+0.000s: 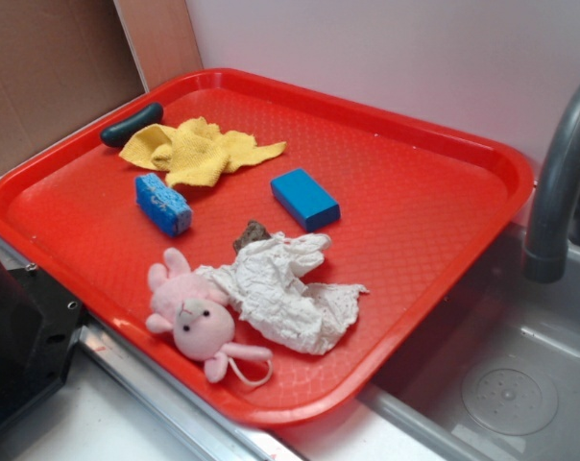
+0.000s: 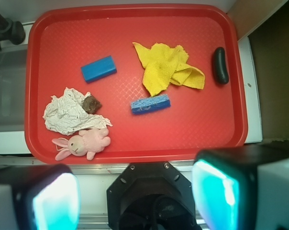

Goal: Grab the plastic pickle.

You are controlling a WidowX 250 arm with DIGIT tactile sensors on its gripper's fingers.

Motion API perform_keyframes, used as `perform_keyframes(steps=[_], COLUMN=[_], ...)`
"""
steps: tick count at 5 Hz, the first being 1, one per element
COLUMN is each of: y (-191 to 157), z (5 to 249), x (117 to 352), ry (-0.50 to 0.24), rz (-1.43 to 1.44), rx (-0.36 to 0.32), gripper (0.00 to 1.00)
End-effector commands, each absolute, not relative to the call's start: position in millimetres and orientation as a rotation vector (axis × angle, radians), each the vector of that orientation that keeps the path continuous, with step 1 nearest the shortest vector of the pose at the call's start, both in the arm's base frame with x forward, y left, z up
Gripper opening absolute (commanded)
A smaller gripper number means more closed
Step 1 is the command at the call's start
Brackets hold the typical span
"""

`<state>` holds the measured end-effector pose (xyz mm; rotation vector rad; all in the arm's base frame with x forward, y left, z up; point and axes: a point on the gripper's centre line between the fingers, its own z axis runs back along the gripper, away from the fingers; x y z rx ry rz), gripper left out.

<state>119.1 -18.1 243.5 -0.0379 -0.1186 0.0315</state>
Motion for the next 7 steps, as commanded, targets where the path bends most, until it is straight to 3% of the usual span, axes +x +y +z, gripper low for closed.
perform_keyframes(steps=[1,2,3,6,7], y=[-18.1,26.4,76.3,76.3,107.0], z=[243.5,207.3,208.8,208.8,172.9], x=[119.1,133.0,149.1,149.1,175.0], ry=[-0.119,-0.052,-0.12,-0.12,-0.115], rz=[0.032,0.131,0.266,0.266,0.238], rx=[-0.038,0.062,0.082,0.082,-0.026], gripper=[1.0,1.0,1.0,1.0,1.0])
